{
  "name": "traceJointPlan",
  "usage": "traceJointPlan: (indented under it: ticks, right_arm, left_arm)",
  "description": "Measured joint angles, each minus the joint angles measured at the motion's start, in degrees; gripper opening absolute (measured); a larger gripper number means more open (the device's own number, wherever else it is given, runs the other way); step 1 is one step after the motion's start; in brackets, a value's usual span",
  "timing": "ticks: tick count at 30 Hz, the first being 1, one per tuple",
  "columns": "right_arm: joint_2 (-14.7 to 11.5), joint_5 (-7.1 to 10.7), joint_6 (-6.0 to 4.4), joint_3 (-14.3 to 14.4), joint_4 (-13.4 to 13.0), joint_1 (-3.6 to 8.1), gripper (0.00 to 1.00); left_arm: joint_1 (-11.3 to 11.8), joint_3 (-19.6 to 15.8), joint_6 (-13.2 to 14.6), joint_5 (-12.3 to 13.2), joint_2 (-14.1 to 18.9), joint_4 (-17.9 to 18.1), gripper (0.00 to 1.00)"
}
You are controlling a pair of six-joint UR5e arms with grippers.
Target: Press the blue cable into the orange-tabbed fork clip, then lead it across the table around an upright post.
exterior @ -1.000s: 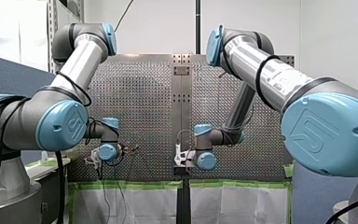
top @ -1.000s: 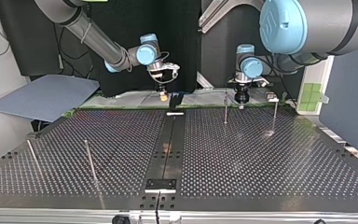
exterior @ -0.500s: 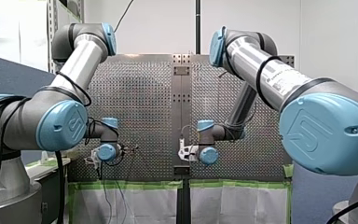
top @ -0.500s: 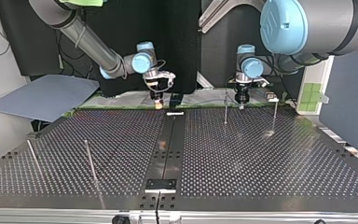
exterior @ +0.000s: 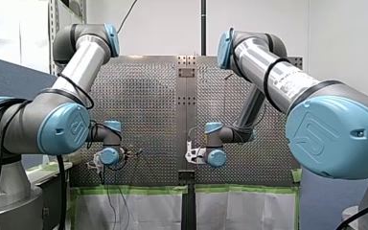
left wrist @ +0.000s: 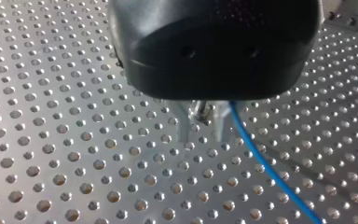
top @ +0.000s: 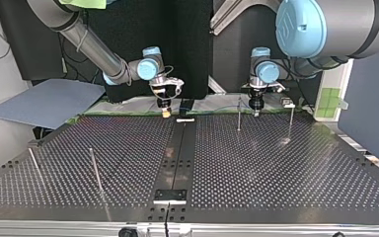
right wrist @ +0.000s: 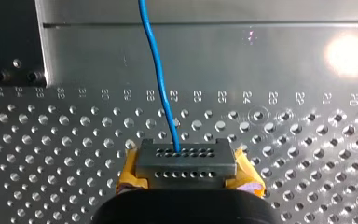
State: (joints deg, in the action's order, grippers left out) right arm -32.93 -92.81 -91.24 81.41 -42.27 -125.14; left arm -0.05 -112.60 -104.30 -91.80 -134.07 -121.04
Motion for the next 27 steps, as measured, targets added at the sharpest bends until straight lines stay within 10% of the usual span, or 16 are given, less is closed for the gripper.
traceJointPlan:
  ticks: [3, 5, 16, 27]
  right_arm:
    - [0.0, 0.96, 0.08, 0.0, 0.4, -0.01, 0.00]
    - [0.0, 1.35, 0.15, 0.0, 0.6, -0.01, 0.00]
    - [0.0, 1.67, 0.55, -0.2, 1.7, -0.40, 0.00]
    - [0.0, 1.74, 0.84, -0.4, 2.3, -0.01, 0.00]
  left_arm:
    - [0.3, 0.0, 1.0, 0.8, 0.0, -0.4, 0.63]
    - [0.7, 0.0, 1.8, 1.6, 0.0, -1.1, 1.00]
    - [1.4, 0.0, 7.3, 1.0, 0.1, -7.3, 1.00]
    - [1.7, -2.6, 9.0, 6.3, 0.2, -11.2, 1.00]
